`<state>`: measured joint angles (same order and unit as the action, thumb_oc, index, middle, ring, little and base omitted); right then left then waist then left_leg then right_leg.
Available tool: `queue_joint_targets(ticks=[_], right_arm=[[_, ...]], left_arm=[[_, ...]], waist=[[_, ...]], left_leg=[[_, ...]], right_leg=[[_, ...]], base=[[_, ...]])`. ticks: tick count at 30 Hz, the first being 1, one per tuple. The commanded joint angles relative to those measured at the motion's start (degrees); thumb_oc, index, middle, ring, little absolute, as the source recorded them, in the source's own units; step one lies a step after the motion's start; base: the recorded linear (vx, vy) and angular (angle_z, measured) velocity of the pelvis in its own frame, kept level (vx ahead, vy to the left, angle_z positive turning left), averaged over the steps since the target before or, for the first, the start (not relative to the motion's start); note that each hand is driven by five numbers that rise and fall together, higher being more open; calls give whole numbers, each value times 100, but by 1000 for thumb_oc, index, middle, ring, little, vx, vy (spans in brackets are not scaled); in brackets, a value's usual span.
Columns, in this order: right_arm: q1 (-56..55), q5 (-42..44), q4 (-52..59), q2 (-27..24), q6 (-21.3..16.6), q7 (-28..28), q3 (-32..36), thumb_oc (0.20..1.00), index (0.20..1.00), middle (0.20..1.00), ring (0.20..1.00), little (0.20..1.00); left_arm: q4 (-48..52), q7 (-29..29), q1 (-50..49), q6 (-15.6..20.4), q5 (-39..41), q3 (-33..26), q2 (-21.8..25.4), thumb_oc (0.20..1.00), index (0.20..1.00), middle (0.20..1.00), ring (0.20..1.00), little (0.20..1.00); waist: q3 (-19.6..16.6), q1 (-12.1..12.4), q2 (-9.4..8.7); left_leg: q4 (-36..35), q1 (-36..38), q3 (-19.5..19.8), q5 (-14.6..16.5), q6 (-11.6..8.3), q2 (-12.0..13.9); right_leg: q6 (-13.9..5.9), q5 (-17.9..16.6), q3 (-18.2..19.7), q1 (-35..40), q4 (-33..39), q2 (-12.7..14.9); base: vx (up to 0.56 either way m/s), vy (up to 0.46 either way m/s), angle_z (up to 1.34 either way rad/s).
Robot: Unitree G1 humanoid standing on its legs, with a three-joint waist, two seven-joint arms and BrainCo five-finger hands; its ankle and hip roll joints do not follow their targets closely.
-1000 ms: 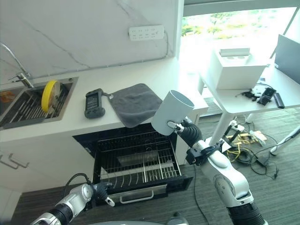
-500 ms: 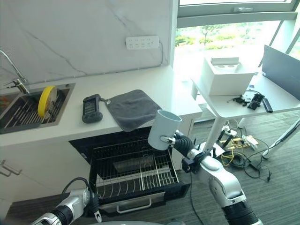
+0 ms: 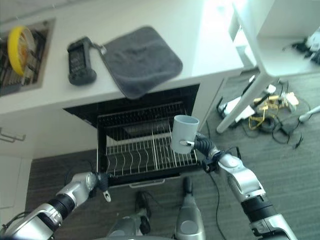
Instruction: Place the dishes in the dishwasher.
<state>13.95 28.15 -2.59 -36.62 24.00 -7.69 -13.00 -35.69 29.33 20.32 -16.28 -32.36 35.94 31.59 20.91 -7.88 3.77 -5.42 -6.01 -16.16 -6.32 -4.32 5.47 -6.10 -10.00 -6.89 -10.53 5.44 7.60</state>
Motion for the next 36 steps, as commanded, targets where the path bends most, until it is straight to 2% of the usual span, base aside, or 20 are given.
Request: queue_joint_targets(ticks=[1, 11, 20, 28, 36], right_arm=[[477, -49, 145, 32, -512, 71, 146, 200, 200, 200, 200, 200], [1293, -256, -893, 113, -519, 477, -60, 200, 200, 200, 200, 200], [2455, -196, -2172, -5, -320, 583, -466, 200, 200, 200, 200, 200], [3443, -77, -3590, -42, -99, 634, -885, 200, 200, 200, 200, 200], [3894, -109, -4585, 125, 84, 614, -1173, 200, 200, 200, 200, 200]], left_arm=[[-961, 150, -501, -308, 432, 188, -327, 1000, 1000, 1000, 1000, 1000], [255, 867, -162, -670, 472, 282, 135, 1000, 1000, 1000, 1000, 1000], [586, 1245, 108, -620, 485, 547, 347, 1000, 1000, 1000, 1000, 1000], [631, 1190, 364, -513, 671, 770, 383, 1000, 1000, 1000, 1000, 1000], [554, 920, 488, -369, 894, 933, 328, 1000, 1000, 1000, 1000, 1000]], waist=[[-24, 0, -338], [61, 238, -225], [143, 518, -157], [286, 768, -58], [408, 896, 87]], left_leg=[[42, 175, 589, 235, -145, 334], [42, 123, 637, 236, -185, 302], [42, 32, 775, 250, -201, 257], [42, -119, 932, 249, -215, 191], [42, -237, 1018, 232, -218, 134]], right_leg=[[-267, 474, -85, 571, -44, 29], [-261, 518, -263, 578, -62, 121], [-236, 573, -400, 558, -79, 162], [-226, 597, -492, 460, -114, 211], [-229, 600, -549, 364, -143, 262]], base=[[-76, -23, -9], [-10, -5, 4], [8, -4, 5], [14, -2, 5], [9, 5, 2]])
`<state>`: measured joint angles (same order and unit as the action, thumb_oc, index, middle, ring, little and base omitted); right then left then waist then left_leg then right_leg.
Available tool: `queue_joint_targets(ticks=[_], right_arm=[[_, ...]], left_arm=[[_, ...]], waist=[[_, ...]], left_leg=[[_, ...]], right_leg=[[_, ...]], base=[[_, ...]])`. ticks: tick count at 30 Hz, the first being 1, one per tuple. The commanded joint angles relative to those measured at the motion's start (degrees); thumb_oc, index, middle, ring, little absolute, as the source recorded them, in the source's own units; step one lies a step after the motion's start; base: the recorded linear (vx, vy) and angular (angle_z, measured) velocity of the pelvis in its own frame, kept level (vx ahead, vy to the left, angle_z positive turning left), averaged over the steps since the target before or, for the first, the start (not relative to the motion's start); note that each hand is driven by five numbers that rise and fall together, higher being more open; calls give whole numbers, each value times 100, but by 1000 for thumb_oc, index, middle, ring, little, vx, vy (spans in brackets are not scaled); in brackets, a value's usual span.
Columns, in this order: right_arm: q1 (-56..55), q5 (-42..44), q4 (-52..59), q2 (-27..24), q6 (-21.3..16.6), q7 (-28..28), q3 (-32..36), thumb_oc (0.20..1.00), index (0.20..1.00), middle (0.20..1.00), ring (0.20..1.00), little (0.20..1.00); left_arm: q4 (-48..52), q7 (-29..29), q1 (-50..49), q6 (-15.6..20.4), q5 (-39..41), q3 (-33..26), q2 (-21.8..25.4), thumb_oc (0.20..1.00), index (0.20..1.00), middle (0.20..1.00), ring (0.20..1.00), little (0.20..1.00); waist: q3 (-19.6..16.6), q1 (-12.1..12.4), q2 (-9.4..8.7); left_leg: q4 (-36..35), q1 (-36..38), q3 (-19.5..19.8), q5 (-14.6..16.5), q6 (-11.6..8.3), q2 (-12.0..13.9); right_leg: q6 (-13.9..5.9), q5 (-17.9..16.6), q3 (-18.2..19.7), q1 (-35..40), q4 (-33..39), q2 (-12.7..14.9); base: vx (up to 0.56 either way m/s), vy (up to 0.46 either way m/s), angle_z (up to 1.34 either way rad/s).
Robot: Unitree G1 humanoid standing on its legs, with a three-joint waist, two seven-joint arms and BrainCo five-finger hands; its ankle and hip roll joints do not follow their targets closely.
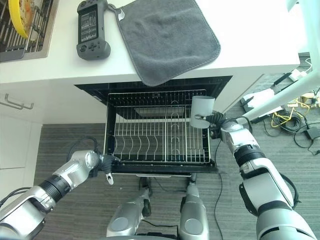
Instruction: Place the dishes in the dishwasher.
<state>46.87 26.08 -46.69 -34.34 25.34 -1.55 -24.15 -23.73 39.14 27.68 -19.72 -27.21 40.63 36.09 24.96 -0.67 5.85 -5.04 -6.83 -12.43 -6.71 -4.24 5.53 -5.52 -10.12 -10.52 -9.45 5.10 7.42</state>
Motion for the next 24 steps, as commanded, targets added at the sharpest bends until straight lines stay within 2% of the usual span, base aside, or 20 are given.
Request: queue_joint_targets(ticks=[1, 9, 10, 11, 12, 17, 24], right_arm=[[670, 46, -313, -70, -43, -29, -98, 200, 200, 200, 200, 200], [854, -174, -609, 57, 226, -160, -202, 200, 200, 200, 200, 200], [860, -209, -638, 72, 249, -141, -192, 511, 511, 511, 511, 511], [857, -228, -633, 69, 245, -113, -190, 871, 871, 871, 871, 871], [875, -224, -622, 80, 276, -71, -189, 1000, 1000, 1000, 1000, 1000], [902, -226, -561, 77, 266, 45, -168, 1000, 1000, 1000, 1000, 1000], [753, -285, -81, -40, 406, 250, -99, 1000, 1000, 1000, 1000, 1000]], left_arm=[[-640, -118, -237, -7, 405, 496, -136, 1000, 1000, 1000, 1000, 1000], [-675, -441, -287, 134, 558, 572, -248, 1000, 1000, 1000, 1000, 1000], [-662, -468, -291, 136, 575, 576, -274, 1000, 1000, 1000, 1000, 1000], [-625, -484, -299, 119, 579, 584, -280, 1000, 1000, 1000, 1000, 1000], [-579, -487, -313, 99, 588, 582, -276, 1000, 1000, 1000, 1000, 1000], [-547, -583, -368, 93, 603, 609, -311, 1000, 1000, 1000, 1000, 1000], [-376, -708, -458, 36, 603, 531, -201, 1000, 1000, 1000, 1000, 1000]], waist=[[24, 195, -88], [59, 215, 37], [60, 209, 54], [66, 205, 62], [67, 207, 68], [62, 184, 74], [31, 108, -10]], left_leg=[[4, -167, 655, 269, -225, 112], [4, -185, 651, 270, -219, 55], [4, -181, 646, 270, -218, 54], [4, -178, 638, 268, -217, 55], [4, -176, 634, 266, -215, 54], [4, -150, 606, 270, -211, 53], [4, -63, 537, 287, -216, 110]], right_leg=[[-290, 615, -197, 240, -120, 292], [-293, 633, -199, 180, -158, 328], [-295, 635, -198, 172, -164, 334], [-297, 634, -200, 167, -171, 339], [-298, 634, -199, 162, -177, 337], [-297, 633, -186, 161, -191, 329], [-313, 616, -171, 201, -188, 305]], base=[[0, 0, 0], [-10, 23, 1], [-22, 34, 1], [-23, 32, 1], [0, 0, 0], [0, 0, 0], [-16, 0, 0]])
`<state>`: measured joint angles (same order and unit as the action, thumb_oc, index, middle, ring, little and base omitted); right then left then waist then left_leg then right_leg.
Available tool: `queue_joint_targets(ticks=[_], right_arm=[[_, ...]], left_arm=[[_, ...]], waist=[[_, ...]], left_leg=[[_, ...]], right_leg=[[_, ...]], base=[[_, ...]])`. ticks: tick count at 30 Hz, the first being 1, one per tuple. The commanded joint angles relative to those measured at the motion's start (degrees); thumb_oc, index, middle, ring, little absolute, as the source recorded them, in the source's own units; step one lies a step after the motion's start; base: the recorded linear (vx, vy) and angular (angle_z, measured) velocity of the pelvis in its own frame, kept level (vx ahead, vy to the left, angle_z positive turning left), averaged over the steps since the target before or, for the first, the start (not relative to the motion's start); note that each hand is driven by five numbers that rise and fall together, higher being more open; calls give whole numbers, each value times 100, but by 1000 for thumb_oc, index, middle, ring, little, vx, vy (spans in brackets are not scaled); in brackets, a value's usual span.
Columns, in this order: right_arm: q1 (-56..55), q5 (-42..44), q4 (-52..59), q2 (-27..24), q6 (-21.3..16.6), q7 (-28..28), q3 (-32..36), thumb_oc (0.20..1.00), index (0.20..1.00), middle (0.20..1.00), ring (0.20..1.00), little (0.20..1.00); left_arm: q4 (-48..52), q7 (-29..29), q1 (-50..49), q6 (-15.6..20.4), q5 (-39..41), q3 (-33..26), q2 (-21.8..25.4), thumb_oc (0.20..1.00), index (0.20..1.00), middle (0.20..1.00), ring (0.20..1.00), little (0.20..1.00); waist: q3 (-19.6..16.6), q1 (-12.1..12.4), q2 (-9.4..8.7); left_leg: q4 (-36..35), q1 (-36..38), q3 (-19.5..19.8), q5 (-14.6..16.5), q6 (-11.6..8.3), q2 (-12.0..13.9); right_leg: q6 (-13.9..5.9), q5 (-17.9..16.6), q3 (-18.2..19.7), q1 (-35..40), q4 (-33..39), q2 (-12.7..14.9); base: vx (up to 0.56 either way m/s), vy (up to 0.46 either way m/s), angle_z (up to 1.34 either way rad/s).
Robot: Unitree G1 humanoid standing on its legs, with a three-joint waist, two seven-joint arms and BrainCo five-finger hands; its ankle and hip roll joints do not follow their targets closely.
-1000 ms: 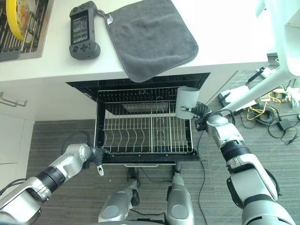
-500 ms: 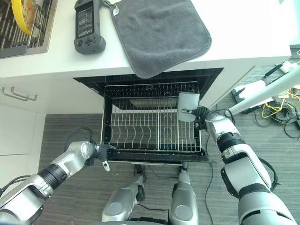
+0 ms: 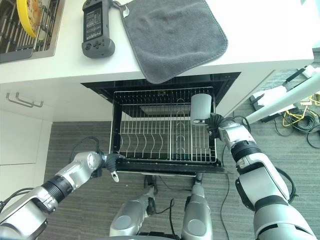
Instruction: Place the dishes in the dishwasher.
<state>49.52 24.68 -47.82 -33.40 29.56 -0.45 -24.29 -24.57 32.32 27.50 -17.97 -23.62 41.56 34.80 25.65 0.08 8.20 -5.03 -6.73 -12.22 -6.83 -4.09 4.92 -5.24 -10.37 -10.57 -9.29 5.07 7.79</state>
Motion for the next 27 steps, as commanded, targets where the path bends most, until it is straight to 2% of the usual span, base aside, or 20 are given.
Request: queue_joint_targets(ticks=[1, 5, 6, 8, 10, 11, 14, 16, 19, 21, 22, 23, 24, 25, 27], right_arm=[[404, -147, 203, -202, 4, 187, -45, 1000, 1000, 1000, 1000, 1000], [68, 48, 720, -318, 87, 384, 186, 1000, 1000, 1000, 1000, 1000], [-360, 350, 1256, -406, 24, 790, 475, 1000, 1000, 1000, 1000, 1000], [-926, 563, 1907, -414, 16, 1078, 796, 1000, 1000, 1000, 1000, 1000], [-1897, 554, 2775, -372, -182, 1351, 1261, 1000, 1000, 1000, 1000, 1000], [-2055, 533, 2915, -354, -192, 1390, 1333, 1000, 1000, 1000, 1000, 1000], [-3241, 319, 3726, -233, -372, 1236, 1957, 1000, 1000, 1000, 1000, 1000], [-3576, 218, 3933, -157, -403, 1127, 2125, 1000, 1000, 1000, 1000, 1000], [-4209, 53, 4420, -27, -439, 959, 2615, 1000, 1000, 1000, 1000, 1000], [-4436, 44, 4605, 35, -463, 959, 2790, 1000, 1000, 1000, 1000, 1000], [-4687, 101, 4849, 69, -482, 978, 3008, 1000, 1000, 1000, 1000, 1000], [-4798, 96, 4940, 103, -522, 1000, 3088, 1000, 1000, 1000, 1000, 1000], [-5133, 188, 5180, 210, -693, 990, 3398, 1000, 1000, 1000, 1000, 1000], [-5297, 228, 5365, 294, -883, 994, 3569, 1000, 1000, 1000, 1000, 1000], [-5350, 219, 5448, 339, -1009, 1013, 3636, 1000, 1000, 1000, 1000, 1000]], left_arm=[[-226, -94, -479, -195, 267, 377, -40, 1000, 1000, 1000, 1000, 1000], [94, -546, -525, -205, 544, 128, 141, 1000, 1000, 1000, 1000, 1000], [590, -816, -553, -229, 796, -180, 322, 1000, 1000, 1000, 1000, 1000], [1090, -1039, -624, -205, 1136, -568, 514, 1000, 1000, 1000, 1000, 1000], [1818, -1297, -819, -71, 1488, -1203, 759, 1000, 1000, 1000, 1000, 1000], [1930, -1385, -884, -1, 1565, -1294, 796, 1000, 1000, 1000, 1000, 1000], [2601, -1633, -1394, 579, 2035, -2212, 858, 1000, 1000, 1000, 1000, 1000], [2821, -1699, -1655, 787, 2097, -2487, 826, 1000, 1000, 1000, 1000, 1000], [3214, -2053, -2243, 1537, 2600, -3149, 623, 1000, 1000, 1000, 1000, 1000], [3347, -2273, -2458, 1944, 2652, -3397, 575, 1000, 1000, 1000, 1000, 1000], [3558, -2457, -2673, 2390, 2838, -3662, 510, 1000, 1000, 1000, 1000, 1000], [3655, -2526, -2779, 2573, 2926, -3765, 452, 1000, 1000, 1000, 1000, 1000], [3937, -2738, -3067, 3229, 3145, -4125, 221, 1000, 1000, 1000, 1000, 1000], [4117, -2854, -3207, 3623, 3450, -4340, 37, 1000, 1000, 1000, 1000, 1000], [4167, -2888, -3244, 3779, 3632, -4427, -47, 1000, 1000, 1000, 1000, 1000]], waist=[[-67, 7, -282], [-129, -59, -341], [-154, -105, -369], [-197, -152, -391], [-277, -193, -427], [-298, -199, -441], [-480, -232, -522], [-569, -244, -555], [-808, -253, -620], [-904, -248, -642], [-992, -240, -675], [-1019, -234, -688], [-1109, -214, -744], [-1176, -200, -789], [-1208, -195, -814]], left_leg=[[3, -38, 487, 311, -232, 192], [3, 67, 429, 315, -237, 228], [3, 134, 404, 323, -230, 245], [3, 189, 369, 328, -219, 256], [3, 270, 325, 330, -202, 276], [3, 289, 320, 333, -200, 279], [3, 466, 250, 350, -186, 316], [3, 551, 222, 355, -184, 325], [3, 781, 174, 388, -178, 338], [3, 872, 160, 413, -176, 338], [3, 953, 137, 438, -177, 338], [3, 987, 129, 452, -173, 336], [3, 1104, 91, 498, -167, 329], [3, 1186, 78, 544, -156, 308], [3, 1222, 69, 565, -151, 297]], right_leg=[[-341, 641, -167, 210, -178, 256], [-343, 635, -155, 305, -163, 233], [-337, 637, -147, 369, -159, 214], [-334, 637, -137, 410, -166, 197], [-324, 628, -153, 495, -163, 177], [-323, 627, -158, 520, -158, 173], [-335, 640, -209, 722, -145, 163], [-339, 642, -242, 823, -126, 157], [-337, 673, -306, 1095, -80, 139], [-341, 691, -319, 1190, -71, 132], [-345, 712, -333, 1289, -57, 129], [-345, 727, -340, 1331, -52, 128], [-346, 757, -387, 1465, -28, 129], [-350, 782, -412, 1558, -13, 139], [-357, 785, -424, 1591, -11, 149]], base=[[-39, -14, -4], [-9, -10, -5], [8, -21, -5], [10, -15, 1], [22, -53, -1], [32, -60, 1], [67, -68, 1], [77, -47, -2], [118, -39, -1], [104, -15, 8], [96, -8, 14], [101, 4, 16], [70, 35, 13], [62, 40, 10], [23, 52, 1]])
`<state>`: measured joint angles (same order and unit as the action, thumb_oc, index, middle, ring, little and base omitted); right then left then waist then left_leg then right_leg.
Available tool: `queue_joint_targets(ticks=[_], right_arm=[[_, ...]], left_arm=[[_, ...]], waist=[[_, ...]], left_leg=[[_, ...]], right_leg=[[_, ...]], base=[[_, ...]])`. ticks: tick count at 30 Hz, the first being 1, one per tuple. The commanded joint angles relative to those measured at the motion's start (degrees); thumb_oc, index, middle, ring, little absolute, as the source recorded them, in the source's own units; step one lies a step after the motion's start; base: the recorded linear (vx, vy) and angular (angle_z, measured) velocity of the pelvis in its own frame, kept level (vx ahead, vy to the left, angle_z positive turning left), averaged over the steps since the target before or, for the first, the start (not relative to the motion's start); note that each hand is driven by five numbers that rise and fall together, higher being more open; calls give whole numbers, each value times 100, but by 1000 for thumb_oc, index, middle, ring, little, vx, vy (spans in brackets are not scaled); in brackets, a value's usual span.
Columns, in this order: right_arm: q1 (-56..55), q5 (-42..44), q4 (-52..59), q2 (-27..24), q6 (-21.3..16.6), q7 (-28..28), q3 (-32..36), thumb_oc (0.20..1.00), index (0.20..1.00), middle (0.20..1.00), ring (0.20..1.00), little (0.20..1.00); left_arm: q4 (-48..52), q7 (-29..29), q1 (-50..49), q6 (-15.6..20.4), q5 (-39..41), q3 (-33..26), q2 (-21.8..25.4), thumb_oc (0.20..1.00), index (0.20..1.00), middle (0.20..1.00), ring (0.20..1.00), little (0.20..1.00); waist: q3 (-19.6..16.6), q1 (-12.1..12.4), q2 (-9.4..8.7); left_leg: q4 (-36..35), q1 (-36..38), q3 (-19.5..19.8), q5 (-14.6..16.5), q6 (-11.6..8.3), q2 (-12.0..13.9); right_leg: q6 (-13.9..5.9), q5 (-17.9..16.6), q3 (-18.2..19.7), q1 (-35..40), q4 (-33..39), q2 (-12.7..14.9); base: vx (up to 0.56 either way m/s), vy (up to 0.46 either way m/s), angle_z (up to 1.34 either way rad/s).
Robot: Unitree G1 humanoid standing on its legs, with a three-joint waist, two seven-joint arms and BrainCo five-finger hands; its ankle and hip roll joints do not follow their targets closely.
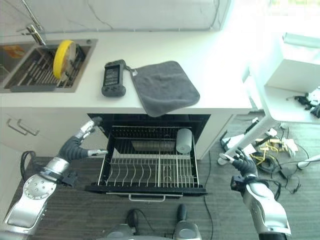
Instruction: Place the dishes in the dishwasher.
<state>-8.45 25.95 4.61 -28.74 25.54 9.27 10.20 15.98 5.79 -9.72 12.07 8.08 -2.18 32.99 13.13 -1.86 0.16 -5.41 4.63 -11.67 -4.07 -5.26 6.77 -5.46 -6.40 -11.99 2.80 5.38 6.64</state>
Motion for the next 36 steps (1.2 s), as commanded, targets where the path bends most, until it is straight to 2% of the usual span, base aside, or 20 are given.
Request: queue_joint_targets(ticks=[1, 4, 8, 10, 12, 13, 15, 16, 17, 18, 21, 23, 24, 25, 26, 27, 29, 32, 34, 36], right_arm=[[393, 81, 313, -59, -882, 138, 246, 1000, 1000, 1000, 1000, 1000], [239, 31, 898, 154, -1591, 125, 428, 1000, 1000, 1000, 1000, 1000], [47, -19, 1356, 270, -2011, -194, 610, 1000, 1000, 1000, 1000, 1000], [-57, 2, 1503, 398, -2202, -337, 595, 1000, 1000, 1000, 1000, 1000], [-90, 82, 1550, 465, -2458, -466, 548, 1000, 1000, 1000, 1000, 1000], [-19, 104, 1527, 454, -2767, -449, 517, 1000, 1000, 1000, 1000, 1000], [257, 190, 1518, 342, -3021, -320, 484, 1000, 1000, 1000, 1000, 1000], [493, 202, 1519, 276, -3171, -281, 408, 1000, 1000, 1000, 1000, 1000], [592, 167, 1518, 294, -3199, -253, 341, 1000, 1000, 1000, 1000, 1000], [682, 89, 1477, 361, -3263, -251, 242, 1000, 1000, 1000, 1000, 1000], [613, 225, 1506, 350, -3394, -328, 155, 1000, 1000, 1000, 1000, 1000], [655, 161, 1526, 257, -3360, -330, 172, 1000, 1000, 1000, 1000, 1000], [768, 38, 1529, 283, -3340, -273, 64, 1000, 1000, 1000, 1000, 1000], [808, 26, 1531, 280, -3333, -268, 18, 1000, 1000, 1000, 1000, 1000], [912, -11, 1528, 271, -3318, -248, -130, 1000, 1000, 1000, 1000, 1000], [931, -24, 1519, 259, -3311, -194, -190, 1000, 1000, 1000, 1000, 1000], [838, 74, 1470, 146, -3349, -115, -56, 1000, 1000, 1000, 1000, 1000], [763, 43, 1502, -160, -3278, -192, 363, 1000, 1000, 1000, 1000, 1000], [826, 149, 1534, -285, -3198, -222, 477, 1000, 1000, 1000, 1000, 1000], [1060, 75, 1547, -344, -3155, -170, 414, 1000, 1000, 1000, 1000, 1000]], left_arm=[[190, -252, 439, 982, 763, -145, 23, 1000, 1000, 1000, 1000, 1000], [477, -96, 361, 1386, 1227, -355, -292, 1000, 1000, 1000, 1000, 1000], [638, 326, 333, 1325, 1536, -561, -295, 1000, 1000, 1000, 1000, 1000], [740, 427, 229, 1315, 1569, -658, -274, 1000, 1000, 1000, 1000, 1000], [772, 393, 191, 1335, 1622, -739, -181, 1000, 1000, 1000, 1000, 1000], [702, 341, 234, 1367, 1672, -766, -107, 1000, 1000, 1000, 1000, 1000], [559, 242, 480, 1395, 1739, -654, -52, 1000, 1000, 1000, 1000, 1000], [431, 129, 675, 1400, 1686, -550, -78, 1000, 1000, 1000, 1000, 1000], [398, 58, 752, 1377, 1610, -476, -122, 1000, 1000, 1000, 1000, 1000], [357, -43, 836, 1313, 1508, -389, -171, 1000, 1000, 1000, 1000, 1000], [315, -58, 718, 1116, 1597, -504, -253, 1000, 1000, 1000, 1000, 1000], [339, 39, 552, 1076, 1877, -640, -238, 1000, 1000, 1000, 1000, 1000], [400, 108, 413, 1100, 1732, -671, -362, 1000, 1000, 1000, 1000, 1000], [428, 86, 351, 1116, 1672, -690, -386, 1000, 1000, 1000, 1000, 1000], [524, -18, 161, 1146, 1505, -759, -446, 1000, 1000, 1000, 1000, 1000], [560, -28, 73, 1138, 1479, -797, -483, 1000, 1000, 1000, 1000, 1000], [528, 61, 154, 1059, 1753, -799, -507, 1000, 1000, 1000, 1000, 1000], [493, 309, 95, 1225, 2162, -791, -589, 1000, 1000, 1000, 1000, 1000], [500, 337, 15, 1363, 2193, -796, -645, 1000, 1000, 1000, 1000, 1000], [493, 183, -25, 1586, 2154, -780, -669, 1000, 1000, 1000, 1000, 1000]], waist=[[13, 6, -39], [-129, -16, -135], [-171, -79, -193], [-157, -110, -243], [-125, -110, -264], [-113, -66, -200], [-139, 3, -133], [-177, 30, -112], [-191, 50, -128], [-221, 88, -160], [-320, 278, -233], [-263, 398, -136], [-196, 588, -52], [-192, 651, -37], [-192, 757, 22], [-190, 742, 16], [-199, 573, -30], [-305, 267, 4], [-364, 190, 65], [-394, 139, 192]], left_leg=[[41, 134, 0, 319, -22, 90], [41, 292, 56, 484, 96, -97], [41, 374, 110, 578, 231, -272], [41, 391, 45, 616, 237, -322], [41, 361, -91, 617, 310, -352], [41, 302, -202, 596, 388, -339], [41, 101, -319, 437, 469, -378], [41, -21, -434, 394, 546, -484], [41, -49, -472, 405, 572, -551], [41, -112, -512, 408, 602, -656], [53, -467, -484, 91, 479, -891], [140, -657, -226, -74, 434, -950], [187, -811, 551, -283, 336, -872], [173, -825, 893, -317, 316, -875], [135, -831, 1528, -413, 237, -744], [160, -800, 1449, -402, 153, -550], [196, -717, 924, -480, -75, 142], [155, -278, 647, -626, -369, 1128], [150, -93, 720, -718, -486, 1383], [114, 61, 867, -620, -586, 1413]], right_leg=[[-349, 389, -296, 425, -40, 281], [-465, 363, -216, 542, -65, 396], [-686, 178, -113, 483, -117, 575], [-800, -194, -217, 271, -245, 742], [-834, -260, -359, 29, -669, 702], [-749, 125, -470, 48, -1106, 424], [-541, 477, -497, 137, -1649, -22], [-422, 592, -463, 190, -2027, -411], [-412, 581, -473, 168, -2089, -476], [-408, 583, -484, 211, -2011, -496], [-189, 915, 93, 1037, -810, -717], [-42, 1048, 432, 1235, -488, -782], [96, 1057, 757, 1236, -356, -785], [119, 1051, 869, 1216, -341, -779], [178, 1011, 1036, 1102, -352, -781], [197, 1033, 1002, 1078, -337, -718], [167, 964, 664, 950, -339, -449], [29, 806, 129, 618, -323, 75], [-34, 718, 126, 497, -230, 224], [-160, 576, 286, 364, -79, 379]], base=[[31, 115, -4], [44, 244, -11], [13, 193, -9], [-90, 89, -10], [-225, 113, -37], [-320, 167, -78], [-374, 217, -102], [-321, 193, -65], [-256, 99, -29], [-86, -102, -44], [-17, -154, -24], [-93, -97, -20], [-128, -55, -25], [-161, -7, -66], [-94, 79, -91], [-156, 221, -112], [-194, 382, -53], [-229, 585, 40], [-186, 681, 18], [-160, 770, 19]])
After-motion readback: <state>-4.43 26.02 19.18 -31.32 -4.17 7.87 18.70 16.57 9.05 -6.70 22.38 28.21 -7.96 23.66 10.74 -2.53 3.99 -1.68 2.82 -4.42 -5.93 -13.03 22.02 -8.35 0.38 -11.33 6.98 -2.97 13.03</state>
